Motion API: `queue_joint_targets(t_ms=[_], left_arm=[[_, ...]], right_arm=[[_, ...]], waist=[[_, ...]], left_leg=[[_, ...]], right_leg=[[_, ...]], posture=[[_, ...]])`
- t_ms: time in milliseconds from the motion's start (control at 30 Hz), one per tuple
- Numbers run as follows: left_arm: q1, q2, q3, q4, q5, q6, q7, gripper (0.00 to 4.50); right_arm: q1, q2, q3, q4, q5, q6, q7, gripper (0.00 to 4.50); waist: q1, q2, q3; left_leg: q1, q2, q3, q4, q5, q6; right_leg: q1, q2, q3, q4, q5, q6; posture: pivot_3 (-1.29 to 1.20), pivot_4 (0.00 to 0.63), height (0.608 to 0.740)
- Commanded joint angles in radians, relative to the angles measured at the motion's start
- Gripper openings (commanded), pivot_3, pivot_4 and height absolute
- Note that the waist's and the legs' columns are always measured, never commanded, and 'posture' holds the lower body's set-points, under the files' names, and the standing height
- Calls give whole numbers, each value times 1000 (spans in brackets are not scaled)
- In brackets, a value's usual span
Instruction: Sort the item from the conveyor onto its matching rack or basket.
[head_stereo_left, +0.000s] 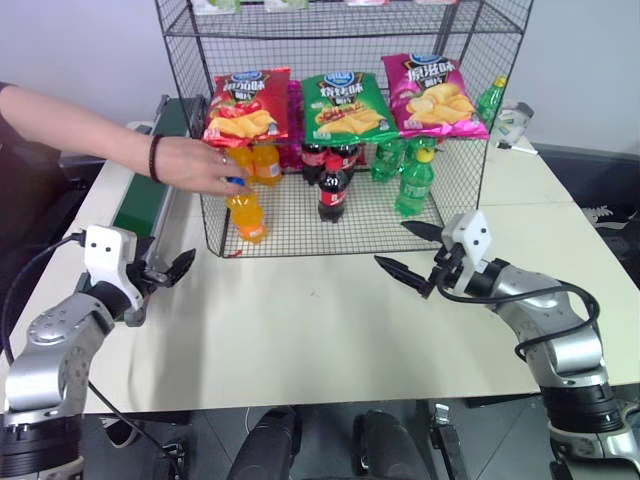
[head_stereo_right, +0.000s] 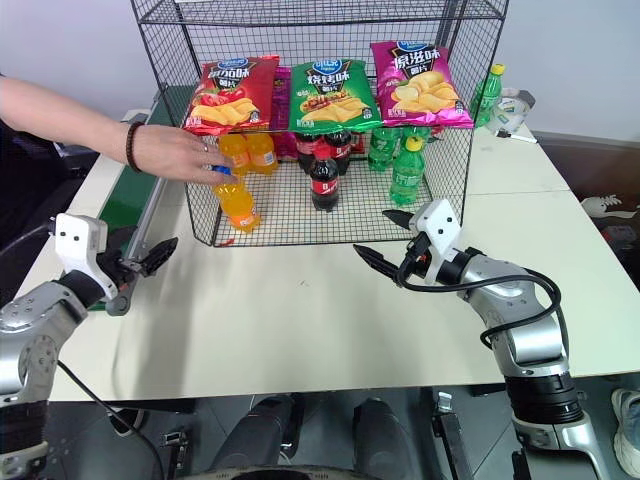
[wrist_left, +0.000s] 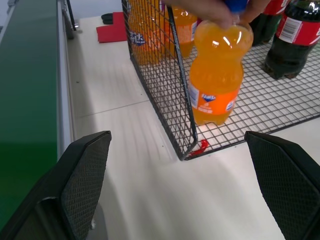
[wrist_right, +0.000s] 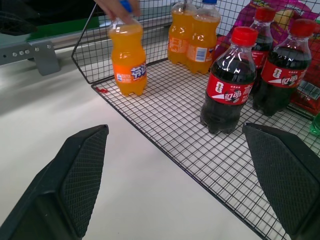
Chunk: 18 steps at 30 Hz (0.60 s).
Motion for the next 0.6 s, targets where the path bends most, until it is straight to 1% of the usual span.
queue_joint_targets(t_ms=[33, 400, 600], left_arm=[[-20, -6, 33, -22, -22, -6, 8, 4473], [-23, -39, 38, -29, -36, -18, 32, 4473], [-20, -61, 54, -28, -28, -29, 74, 4473]], right_arm=[[-9, 8, -6, -28, 4, -14, -5, 4500], [-23, 13, 1, -15, -4, -23, -16, 4500], [-33, 27, 15, -15, -13, -24, -24, 4500]], waist=[[0, 0, 0], [0, 0, 0], [0, 0, 0]], left_leg=[[0, 0, 0, 0, 0, 0], [0, 0, 0, 0, 0, 0], [0, 0, 0, 0, 0, 0]], right_leg=[[0, 0, 0, 0, 0, 0], [0, 0, 0, 0, 0, 0], [0, 0, 0, 0, 0, 0]], posture=[[0, 150, 740], [0, 150, 740], [0, 150, 740]])
